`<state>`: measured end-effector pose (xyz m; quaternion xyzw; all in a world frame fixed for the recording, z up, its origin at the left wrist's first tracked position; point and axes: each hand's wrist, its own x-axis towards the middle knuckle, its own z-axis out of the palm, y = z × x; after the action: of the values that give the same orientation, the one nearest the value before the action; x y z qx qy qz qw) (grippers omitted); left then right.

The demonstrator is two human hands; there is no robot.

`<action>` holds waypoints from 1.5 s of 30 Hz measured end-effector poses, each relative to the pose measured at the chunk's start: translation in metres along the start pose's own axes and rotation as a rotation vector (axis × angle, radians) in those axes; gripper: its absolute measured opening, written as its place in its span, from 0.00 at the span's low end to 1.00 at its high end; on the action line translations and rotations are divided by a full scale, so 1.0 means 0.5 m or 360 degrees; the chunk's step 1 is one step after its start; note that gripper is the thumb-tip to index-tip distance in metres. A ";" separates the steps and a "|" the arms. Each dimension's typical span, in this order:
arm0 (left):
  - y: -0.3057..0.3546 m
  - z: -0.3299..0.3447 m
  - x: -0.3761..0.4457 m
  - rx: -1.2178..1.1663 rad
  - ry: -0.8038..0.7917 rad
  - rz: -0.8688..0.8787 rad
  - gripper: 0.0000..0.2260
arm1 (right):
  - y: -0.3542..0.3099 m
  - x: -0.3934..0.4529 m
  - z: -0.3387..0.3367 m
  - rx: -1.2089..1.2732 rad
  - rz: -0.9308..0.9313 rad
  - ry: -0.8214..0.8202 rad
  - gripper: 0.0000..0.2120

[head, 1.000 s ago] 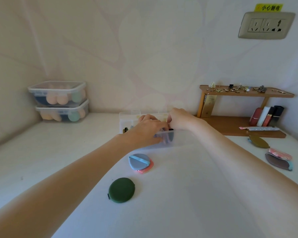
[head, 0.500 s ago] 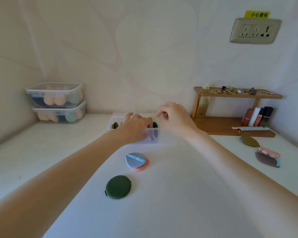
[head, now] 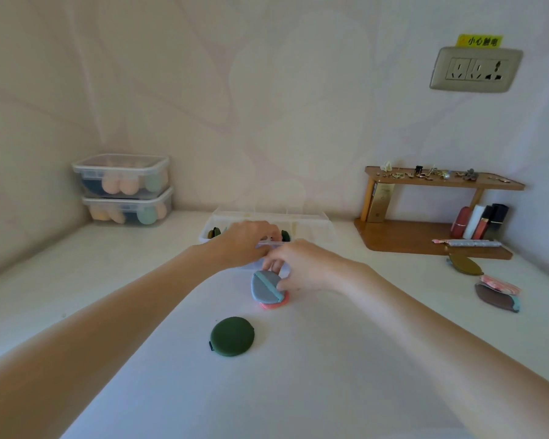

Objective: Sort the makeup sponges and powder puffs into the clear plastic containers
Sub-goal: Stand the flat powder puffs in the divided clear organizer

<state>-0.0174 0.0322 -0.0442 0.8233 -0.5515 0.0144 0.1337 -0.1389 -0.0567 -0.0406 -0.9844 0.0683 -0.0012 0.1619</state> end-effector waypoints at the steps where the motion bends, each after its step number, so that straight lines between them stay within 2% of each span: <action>1: -0.002 0.000 -0.001 0.0049 0.0003 0.0029 0.19 | 0.003 -0.003 -0.002 -0.0019 0.0012 0.0054 0.16; 2: -0.005 0.002 0.000 0.0101 0.0011 0.0058 0.20 | 0.006 -0.006 -0.003 -0.0025 0.0022 0.0101 0.15; 6: -0.002 0.003 0.012 0.0201 0.0112 0.0176 0.11 | 0.011 -0.010 -0.005 -0.0053 0.0058 0.0164 0.13; 8: 0.007 0.001 0.021 0.0158 0.0099 0.0257 0.11 | 0.011 -0.012 -0.011 -0.0117 0.0048 0.0193 0.13; 12: 0.015 0.007 0.026 -0.0003 -0.0005 0.0142 0.11 | 0.016 -0.013 -0.016 -0.0240 0.0033 0.0209 0.15; 16: 0.015 0.022 0.027 0.0158 0.0045 0.0100 0.10 | 0.019 -0.017 -0.014 -0.0095 0.0082 0.0204 0.10; 18: 0.019 0.025 0.027 0.0287 0.0079 0.0120 0.08 | 0.021 -0.017 -0.025 0.0146 0.0101 0.0202 0.06; 19: 0.023 0.025 0.027 0.0337 0.0082 0.0130 0.08 | 0.025 -0.015 -0.036 0.0325 0.0116 0.0231 0.08; 22: 0.030 0.026 0.030 0.0313 0.0127 0.0084 0.11 | 0.047 -0.010 -0.083 0.0696 0.0205 0.0505 0.14; 25: 0.032 0.022 0.035 0.0209 0.0172 0.0077 0.15 | 0.073 -0.006 -0.114 0.0681 0.0384 0.0845 0.08; 27: 0.031 0.019 0.038 0.0140 0.0156 0.0093 0.18 | 0.088 0.002 -0.109 0.0552 0.0513 0.0921 0.09; 31: 0.029 0.020 0.041 0.0194 0.0138 0.0092 0.25 | 0.088 0.025 -0.077 0.0177 0.0557 0.0776 0.08; 33: 0.030 0.021 0.039 0.0200 0.0165 0.0114 0.28 | 0.075 0.031 -0.072 0.0034 0.0558 0.0718 0.11; 36: 0.030 0.019 0.041 0.0222 0.0195 0.0159 0.32 | 0.063 0.031 -0.082 -0.0095 0.0564 0.0778 0.15; 39: 0.033 0.018 0.046 0.0222 0.0165 0.0174 0.32 | 0.062 0.022 -0.098 -0.0133 0.0604 0.0811 0.13; 45: 0.047 0.016 0.047 0.0170 0.0130 0.0172 0.37 | 0.067 0.044 -0.066 -0.0023 0.0554 0.0611 0.09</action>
<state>-0.0305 0.0009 -0.0431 0.7970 -0.5876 0.0844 0.1111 -0.1222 -0.1015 -0.0206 -0.9408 0.2661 -0.1596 0.1365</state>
